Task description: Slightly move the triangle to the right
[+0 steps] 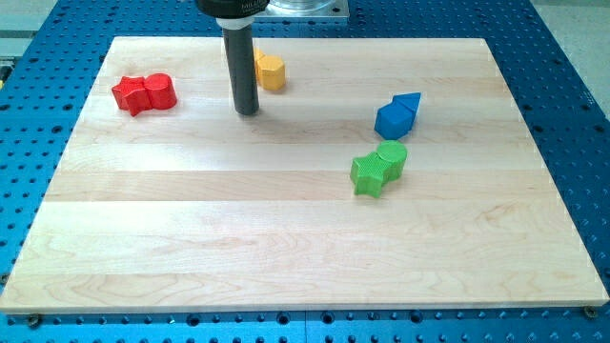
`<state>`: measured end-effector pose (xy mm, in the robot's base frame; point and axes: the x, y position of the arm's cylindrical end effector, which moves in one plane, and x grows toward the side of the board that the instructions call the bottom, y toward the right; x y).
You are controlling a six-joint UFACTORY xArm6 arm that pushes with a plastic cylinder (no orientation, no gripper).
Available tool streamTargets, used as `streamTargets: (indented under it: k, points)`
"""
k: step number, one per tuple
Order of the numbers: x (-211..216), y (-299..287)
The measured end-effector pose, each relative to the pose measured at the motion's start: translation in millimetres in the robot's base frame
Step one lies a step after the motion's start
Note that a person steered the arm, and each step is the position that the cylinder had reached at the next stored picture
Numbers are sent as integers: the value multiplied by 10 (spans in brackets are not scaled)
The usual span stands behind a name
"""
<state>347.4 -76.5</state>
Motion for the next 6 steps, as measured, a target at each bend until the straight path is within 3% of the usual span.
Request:
streamTargets:
  k: [2,3,4,6]
  points:
    - [-27,15]
    - [-11,484]
    - [15,1407]
    - [-121,2190]
